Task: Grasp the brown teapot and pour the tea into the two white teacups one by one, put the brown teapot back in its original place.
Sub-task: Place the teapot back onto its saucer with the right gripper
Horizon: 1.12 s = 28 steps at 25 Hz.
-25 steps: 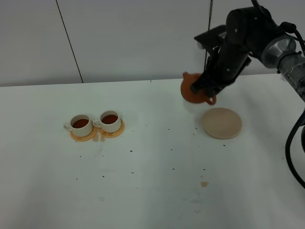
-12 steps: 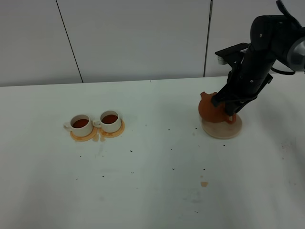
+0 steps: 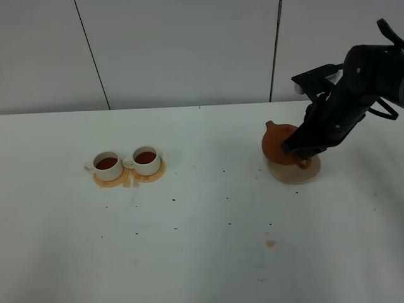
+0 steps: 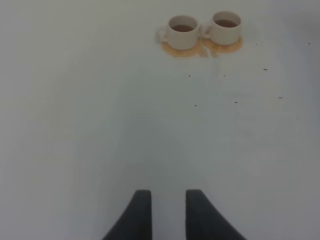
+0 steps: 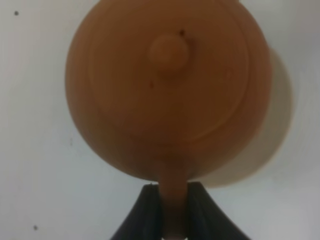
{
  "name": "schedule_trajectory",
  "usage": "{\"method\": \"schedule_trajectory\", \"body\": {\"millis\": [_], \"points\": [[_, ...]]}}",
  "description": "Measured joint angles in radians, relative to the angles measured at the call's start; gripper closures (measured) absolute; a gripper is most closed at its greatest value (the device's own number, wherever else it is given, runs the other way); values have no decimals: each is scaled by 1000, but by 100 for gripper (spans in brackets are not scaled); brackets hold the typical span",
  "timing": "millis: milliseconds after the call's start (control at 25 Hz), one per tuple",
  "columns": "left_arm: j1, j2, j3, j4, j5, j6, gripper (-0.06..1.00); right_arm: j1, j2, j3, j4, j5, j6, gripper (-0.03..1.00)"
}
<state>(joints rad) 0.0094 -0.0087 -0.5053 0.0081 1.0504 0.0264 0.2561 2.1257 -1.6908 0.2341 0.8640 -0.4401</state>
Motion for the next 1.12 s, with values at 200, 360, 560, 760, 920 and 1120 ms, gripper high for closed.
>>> {"method": "schedule_trajectory", "body": {"millis": [200,360,560,760,920,1120], "points": [[0,0,0,0,0,1,70,0,-53,131,2,-126,5,87],[0,0,0,0,0,1,70,0,-60,139,-5,-147,16,87],[0,0,0,0,0,1,70,0,-60,142,-6,-179,20,87],[0,0,0,0,0,1,70,0,-86,243,0,-301,22,87],[0,0,0,0,0,1,70,0,-102,297,11,-368,22,87],[0,0,0,0,0,1,70,0,-103,300,17,-384,22,87]]}}
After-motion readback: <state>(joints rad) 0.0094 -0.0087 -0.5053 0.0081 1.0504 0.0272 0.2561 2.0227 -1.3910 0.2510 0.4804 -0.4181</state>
